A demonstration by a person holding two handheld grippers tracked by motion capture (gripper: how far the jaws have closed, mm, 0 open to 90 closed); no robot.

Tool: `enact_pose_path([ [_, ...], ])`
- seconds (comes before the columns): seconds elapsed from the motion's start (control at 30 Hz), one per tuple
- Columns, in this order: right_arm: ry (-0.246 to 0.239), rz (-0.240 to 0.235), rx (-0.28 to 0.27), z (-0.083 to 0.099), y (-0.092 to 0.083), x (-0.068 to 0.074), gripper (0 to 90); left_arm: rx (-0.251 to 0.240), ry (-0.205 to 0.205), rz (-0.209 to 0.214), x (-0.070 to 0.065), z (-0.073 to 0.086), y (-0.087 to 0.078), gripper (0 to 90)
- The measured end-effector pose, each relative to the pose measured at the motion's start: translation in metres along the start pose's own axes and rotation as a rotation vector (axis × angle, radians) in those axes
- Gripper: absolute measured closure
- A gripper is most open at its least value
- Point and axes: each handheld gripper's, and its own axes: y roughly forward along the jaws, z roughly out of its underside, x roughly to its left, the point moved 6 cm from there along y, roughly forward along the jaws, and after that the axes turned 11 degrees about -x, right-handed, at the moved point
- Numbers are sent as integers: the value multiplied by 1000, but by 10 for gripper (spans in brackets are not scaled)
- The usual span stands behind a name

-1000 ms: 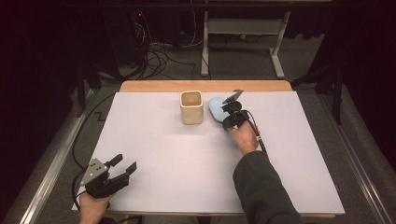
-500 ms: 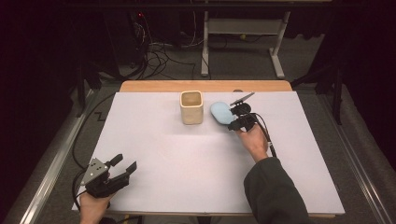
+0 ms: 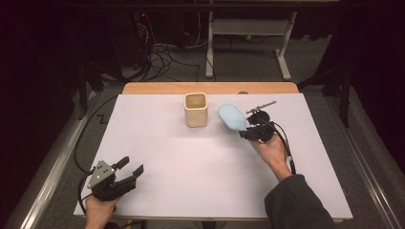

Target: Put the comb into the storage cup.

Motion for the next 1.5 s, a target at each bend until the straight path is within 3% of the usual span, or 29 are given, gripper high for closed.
enact_pose_path([
  [0.23,-20,-11,-27,13,-20,-1,704,-6,12,7,-6,-2,3,344],
  [0.43,-27,-24,-44,24,-33,0,704,-45,21,7,-12,-8,2,344],
  [0.73,-33,-60,-67,41,-53,9,704,-37,56,49,-27,-11,8,349],
  [1.5,-73,-137,-110,61,-71,34,703,-3,69,134,-49,-12,27,301],
])
